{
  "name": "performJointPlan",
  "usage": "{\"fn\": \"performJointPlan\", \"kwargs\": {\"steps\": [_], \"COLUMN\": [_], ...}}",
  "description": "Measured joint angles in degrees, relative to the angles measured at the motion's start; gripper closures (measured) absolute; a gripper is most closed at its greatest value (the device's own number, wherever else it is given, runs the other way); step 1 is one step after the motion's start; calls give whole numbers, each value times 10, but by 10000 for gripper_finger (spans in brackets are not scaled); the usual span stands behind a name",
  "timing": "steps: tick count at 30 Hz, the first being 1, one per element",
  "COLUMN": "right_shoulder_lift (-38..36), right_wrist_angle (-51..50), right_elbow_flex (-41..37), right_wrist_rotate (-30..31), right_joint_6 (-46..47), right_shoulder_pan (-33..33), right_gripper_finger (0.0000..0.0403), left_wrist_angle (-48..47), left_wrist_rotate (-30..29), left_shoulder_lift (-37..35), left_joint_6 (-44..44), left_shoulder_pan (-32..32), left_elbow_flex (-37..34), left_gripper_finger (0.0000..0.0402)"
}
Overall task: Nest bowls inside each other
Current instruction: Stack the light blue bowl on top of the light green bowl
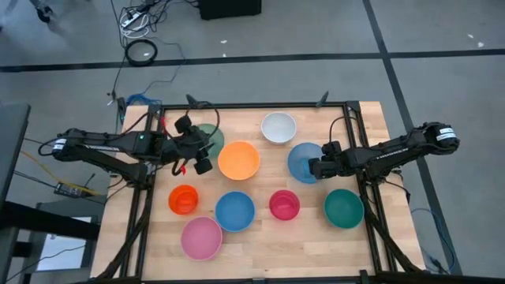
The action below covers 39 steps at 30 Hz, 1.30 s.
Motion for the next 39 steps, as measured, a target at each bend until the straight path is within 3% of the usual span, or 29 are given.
{"fn": "performJointPlan", "kwargs": {"steps": [6,10,13,16,19,23,32,39], "right_shoulder_lift": [-29,-47,-47,-25,21,99,302,446], "right_wrist_angle": [-7,31,127,289,426,506,521,519], "right_elbow_flex": [44,97,131,155,188,265,470,607], "right_wrist_rotate": [24,47,53,50,25,7,-36,-93], "right_joint_6": [-53,-113,-195,-308,-414,-511,-628,-634], "right_shoulder_pan": [-3,-3,-3,-13,-32,-54,-94,-139], "right_gripper_finger": [400,401,401,402,402,402,403,403], "left_wrist_angle": [-60,-45,-17,-2,5,26,85,155], "left_wrist_rotate": [-19,-1,14,14,13,14,24,72], "left_shoulder_lift": [-70,-119,-142,-156,-161,-163,-176,-199], "left_joint_6": [-44,-56,-50,-43,-42,-43,-68,-85], "left_shoulder_pan": [0,-10,-19,-23,-23,-23,-23,-23], "left_elbow_flex": [0,0,0,0,0,0,0,-1], "left_gripper_finger": [239,239,239,239,239,239,239,239]}}
